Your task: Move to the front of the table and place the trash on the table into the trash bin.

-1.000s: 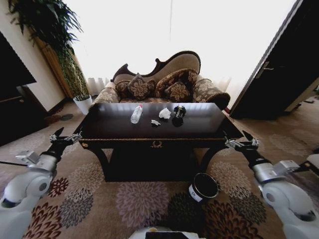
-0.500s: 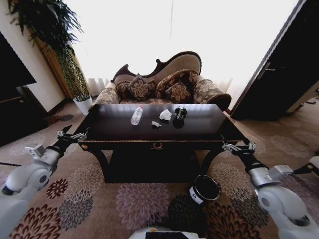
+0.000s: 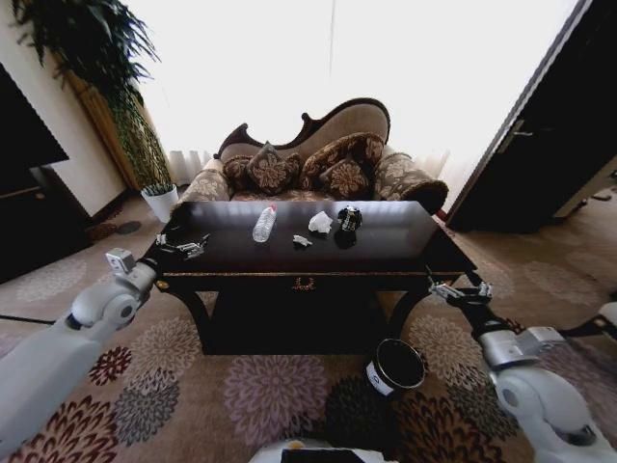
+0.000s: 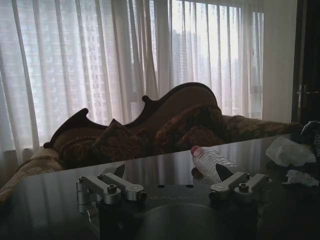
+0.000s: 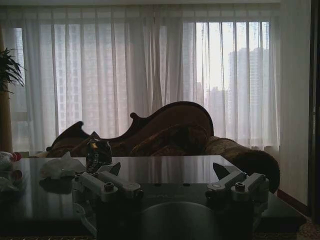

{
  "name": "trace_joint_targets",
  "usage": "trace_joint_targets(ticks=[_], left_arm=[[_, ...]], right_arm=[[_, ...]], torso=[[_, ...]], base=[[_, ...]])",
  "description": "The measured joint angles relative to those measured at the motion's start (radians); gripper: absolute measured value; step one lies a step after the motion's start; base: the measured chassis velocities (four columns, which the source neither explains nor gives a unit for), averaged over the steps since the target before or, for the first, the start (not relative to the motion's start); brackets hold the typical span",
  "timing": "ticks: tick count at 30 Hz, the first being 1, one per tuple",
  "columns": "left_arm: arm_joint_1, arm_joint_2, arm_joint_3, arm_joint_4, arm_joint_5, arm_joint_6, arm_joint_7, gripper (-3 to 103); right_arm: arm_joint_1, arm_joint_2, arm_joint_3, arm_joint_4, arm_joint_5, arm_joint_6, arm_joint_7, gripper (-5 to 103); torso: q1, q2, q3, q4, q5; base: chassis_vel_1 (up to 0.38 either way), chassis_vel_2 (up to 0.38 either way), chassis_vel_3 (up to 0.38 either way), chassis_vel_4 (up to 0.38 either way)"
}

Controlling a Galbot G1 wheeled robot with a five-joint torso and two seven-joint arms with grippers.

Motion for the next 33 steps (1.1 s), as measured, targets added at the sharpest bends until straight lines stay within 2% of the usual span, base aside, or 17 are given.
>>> trace_joint_targets(ticks=[4,5,12,22,33], left_arm=[[-0.163,-0.036,0.159,0.049,-0.003,0.015,-0.012,100],[-0.163,-0.036,0.159,0.049,-0.003,0.015,-0.012,100],[-0.344,-0.091,0.337,0.14,-0.001,0.023,-0.023,100],[-0.484,-0.18,0.455,0.227,0.003,0.027,-0.038,100],[-0.539,-0.287,0.527,0.298,0.022,0.029,-0.046,100]], right_arm=[[-0.001,0.001,0.01,-0.015,0.003,0.0,-0.004,100],[-0.001,0.001,0.01,-0.015,0.003,0.0,-0.004,100],[0.0,0.005,0.02,-0.041,0.008,0.009,-0.019,100],[-0.002,0.014,0.02,-0.067,0.009,0.023,-0.034,100],[-0.003,0.007,0.033,-0.078,0.022,0.029,-0.039,100]], torso=[[0.0,0.0,0.0,-0.0001,0.0002],[0.0,0.0,0.0,-0.0001,0.0002],[0.0,0.0,0.0,0.0,0.0],[0.0,0.0,0.0,-0.0001,0.0002],[0.0,0.0,0.0,0.0,0.0001]], base=[[0.0,0.0,0.0,0.0],[0.0,0.0,0.0,0.0],[0.0,0.0,0.0,0.0],[0.0,0.0,0.0,0.0],[0.0,0.0,0.0,0.0]])
